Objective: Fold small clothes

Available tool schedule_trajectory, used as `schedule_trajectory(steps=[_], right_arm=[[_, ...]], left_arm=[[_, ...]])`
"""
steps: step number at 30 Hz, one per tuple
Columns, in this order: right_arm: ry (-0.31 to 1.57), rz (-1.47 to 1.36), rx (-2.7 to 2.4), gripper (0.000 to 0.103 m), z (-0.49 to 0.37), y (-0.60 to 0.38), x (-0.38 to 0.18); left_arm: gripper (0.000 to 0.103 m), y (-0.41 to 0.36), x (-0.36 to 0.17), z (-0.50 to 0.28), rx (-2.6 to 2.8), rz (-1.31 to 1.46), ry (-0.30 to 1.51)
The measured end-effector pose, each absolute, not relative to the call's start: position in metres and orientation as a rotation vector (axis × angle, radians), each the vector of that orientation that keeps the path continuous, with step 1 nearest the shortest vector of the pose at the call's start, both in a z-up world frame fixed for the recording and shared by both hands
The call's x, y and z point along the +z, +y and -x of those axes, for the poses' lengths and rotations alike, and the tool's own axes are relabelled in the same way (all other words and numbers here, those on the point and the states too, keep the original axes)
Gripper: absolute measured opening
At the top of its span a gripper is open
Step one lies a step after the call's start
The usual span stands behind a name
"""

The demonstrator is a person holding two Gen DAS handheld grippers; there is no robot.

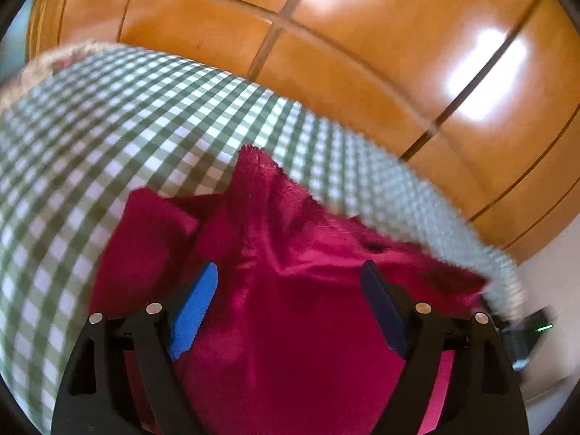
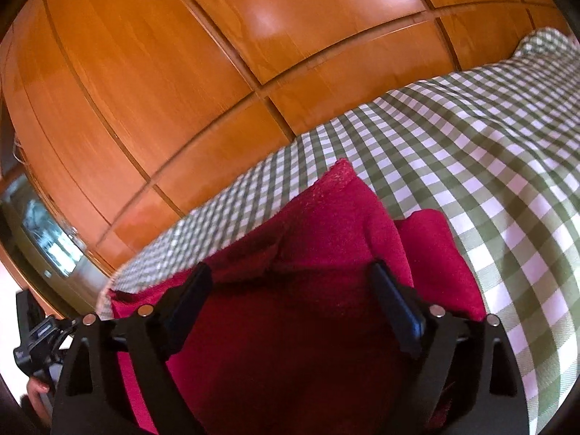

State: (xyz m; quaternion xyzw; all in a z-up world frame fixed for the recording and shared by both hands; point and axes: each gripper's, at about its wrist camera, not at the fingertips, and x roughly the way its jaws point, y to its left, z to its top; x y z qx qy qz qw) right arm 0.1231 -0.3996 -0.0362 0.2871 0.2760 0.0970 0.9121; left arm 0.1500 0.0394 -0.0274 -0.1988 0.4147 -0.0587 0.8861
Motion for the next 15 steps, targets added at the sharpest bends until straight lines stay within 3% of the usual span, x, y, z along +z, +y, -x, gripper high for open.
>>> schedule_trajectory(steps=[4, 8, 15], right_arm=[[0.698, -0.426, 0.122, 0.090, -0.141, -0.383, -0.032], [0.804, -0.219, 0.005, 0.090, -0.169, -0.367, -0.040], [0.794, -0.150, -0.056, 0.091, -0.176, -0.358, -0.051]], left_arm=[[0.079, 0.046, -0.065, -0.163, 0.042, 0.248, 0.943], [0.079, 0.054, -0.070, -0.149, -0.009, 0.261, 0.875], [0.079, 0.067, -0.062, -0.132, -0.058, 0.399, 0.806]])
